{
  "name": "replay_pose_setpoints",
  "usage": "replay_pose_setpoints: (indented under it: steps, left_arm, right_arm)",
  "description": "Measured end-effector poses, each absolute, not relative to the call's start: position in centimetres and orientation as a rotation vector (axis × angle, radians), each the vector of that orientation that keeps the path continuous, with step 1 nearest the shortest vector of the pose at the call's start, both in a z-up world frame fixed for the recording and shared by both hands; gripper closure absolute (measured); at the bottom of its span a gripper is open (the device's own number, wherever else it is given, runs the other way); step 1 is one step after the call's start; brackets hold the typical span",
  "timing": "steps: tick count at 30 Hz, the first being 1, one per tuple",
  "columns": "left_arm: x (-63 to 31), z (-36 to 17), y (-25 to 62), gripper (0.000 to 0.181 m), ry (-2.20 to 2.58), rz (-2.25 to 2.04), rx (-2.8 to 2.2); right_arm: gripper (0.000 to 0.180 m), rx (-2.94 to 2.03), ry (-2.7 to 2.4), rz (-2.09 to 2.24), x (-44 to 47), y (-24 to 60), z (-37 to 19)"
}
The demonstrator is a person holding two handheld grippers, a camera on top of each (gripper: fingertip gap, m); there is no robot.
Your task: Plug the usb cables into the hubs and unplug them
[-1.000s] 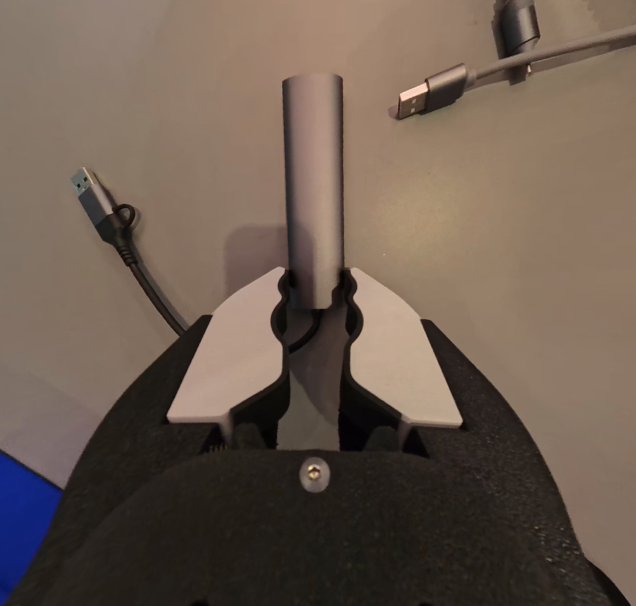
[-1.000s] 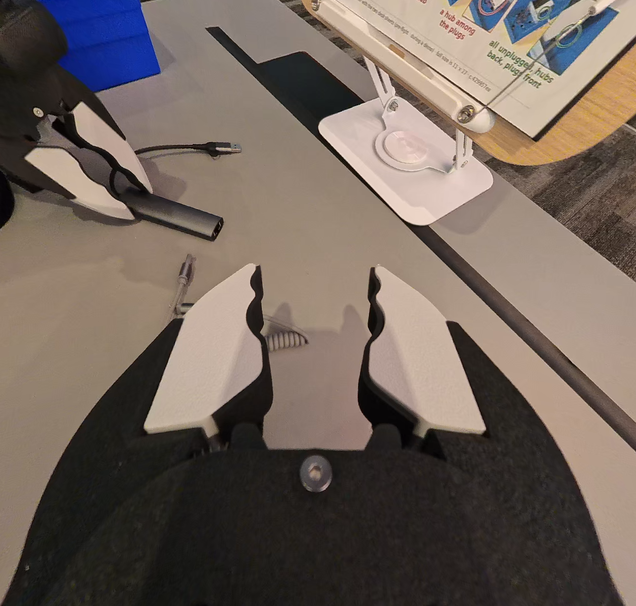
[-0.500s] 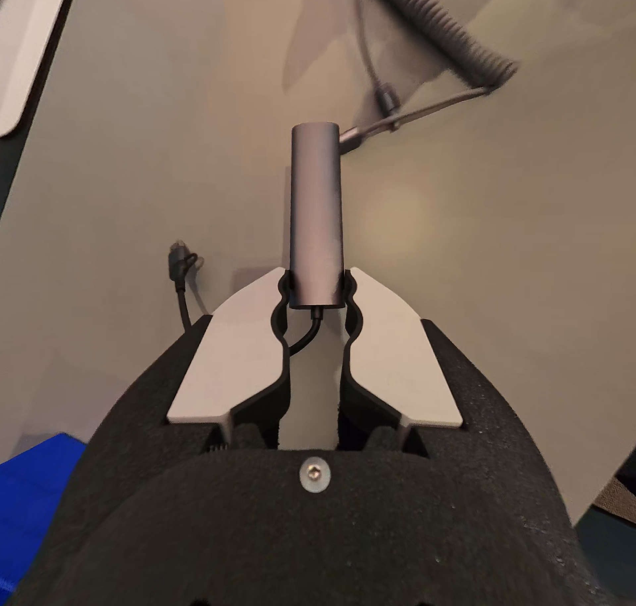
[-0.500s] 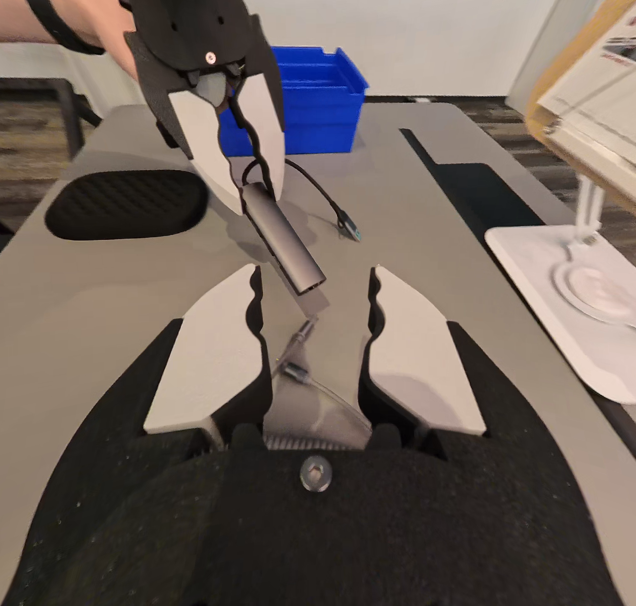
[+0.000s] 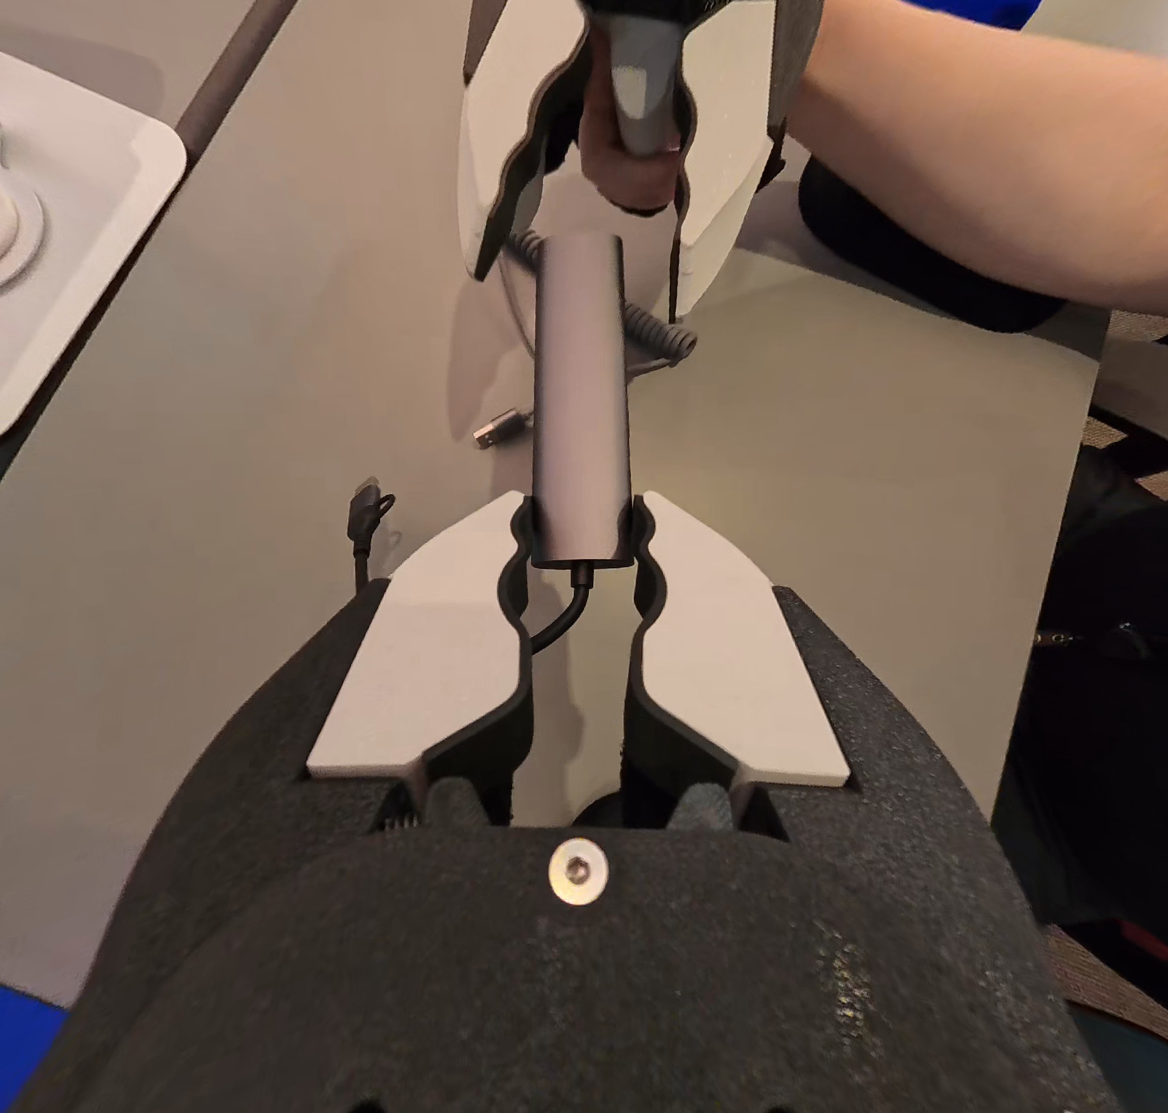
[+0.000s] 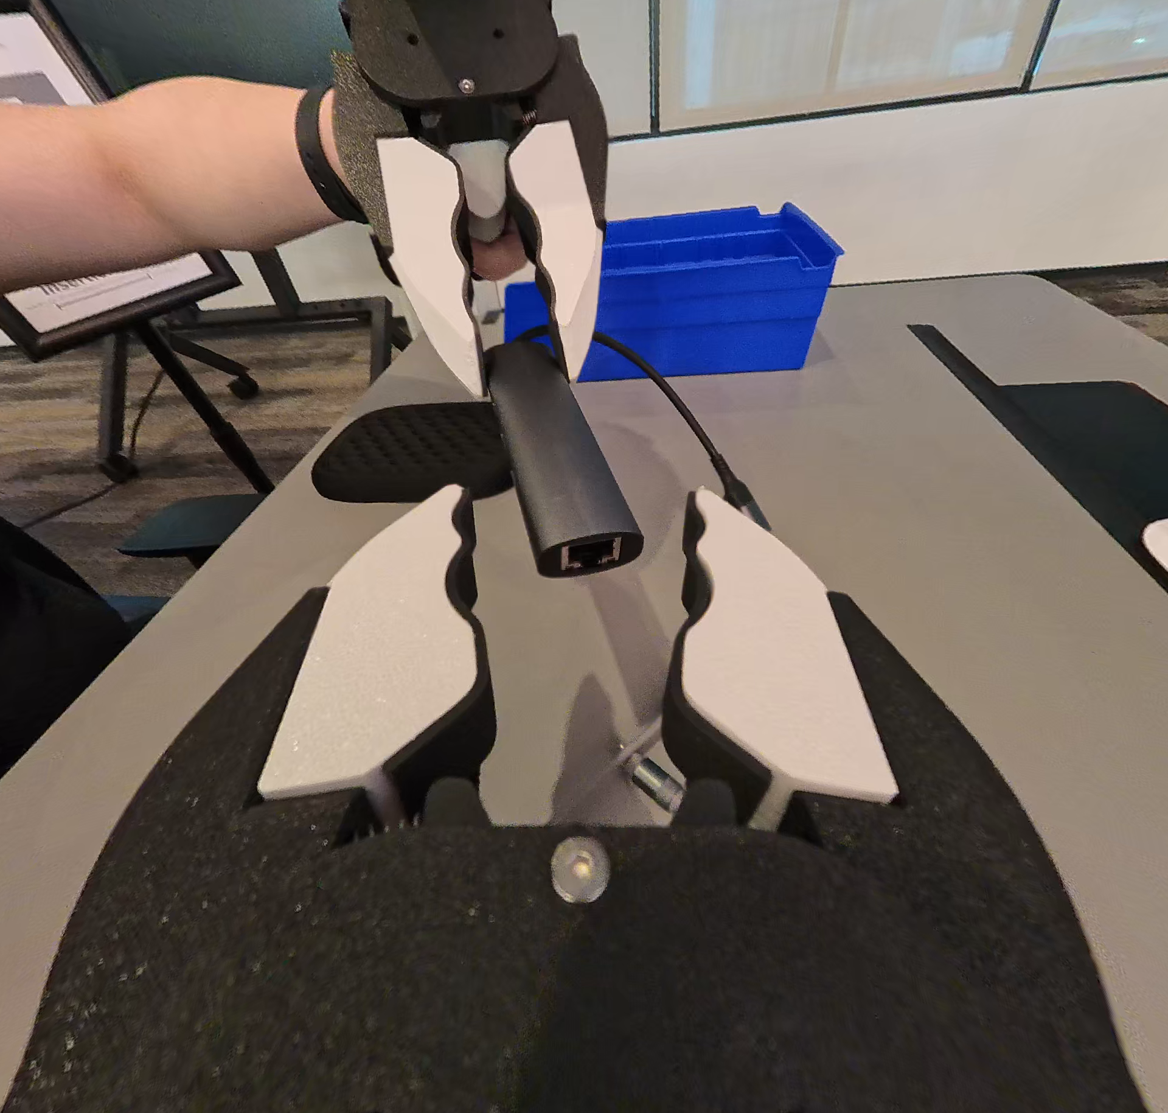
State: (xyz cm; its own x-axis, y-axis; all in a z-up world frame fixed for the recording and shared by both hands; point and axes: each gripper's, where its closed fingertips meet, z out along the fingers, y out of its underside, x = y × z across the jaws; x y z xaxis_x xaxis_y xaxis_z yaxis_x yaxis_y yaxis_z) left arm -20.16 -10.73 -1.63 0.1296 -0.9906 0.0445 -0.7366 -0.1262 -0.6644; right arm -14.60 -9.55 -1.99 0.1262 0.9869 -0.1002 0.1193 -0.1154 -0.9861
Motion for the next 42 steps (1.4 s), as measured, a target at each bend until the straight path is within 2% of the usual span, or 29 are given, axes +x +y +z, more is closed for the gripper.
replay_pose_setpoints:
  steps: [10,13,17,28,32,35,42]
  left_arm:
    - [-19.1,-0.9,-11.3,0.151,1.652,-0.744,-1.892]
    - [-19.1,-1.1,-11.3,0.151,1.652,-0.75,-1.896]
    - [-18.8,-1.0,-11.3,0.151,1.635,-0.785,-1.896]
    - [-18.2,0.7,-11.2,0.151,1.53,-0.914,-1.851]
    - [-17.9,2.3,-10.6,0.128,1.416,-1.004,-1.798]
    - [-18.2,2.9,-10.0,0.121,1.339,-1.031,-1.755]
    - [-19.9,3.7,-9.9,0.127,1.231,-1.07,-1.691]
  right_arm:
    - [0.132,-1.39,-1.141,1.214,-14.7,-10.0,-1.1]
    - [0.144,-1.396,-1.168,1.228,-14.7,-10.4,-1.2]
    - [0.138,-1.412,-1.167,1.245,-14.8,-10.4,-1.4]
    - [0.144,-1.369,-1.143,1.333,-14.4,-10.7,-0.1]
    - [0.144,-1.377,-1.144,1.294,-14.4,-10.4,-0.4]
    - [0.144,-1.372,-1.139,1.294,-14.6,-10.4,-0.3]
    - [0.144,-1.378,-1.113,1.266,-14.5,-9.8,-0.1]
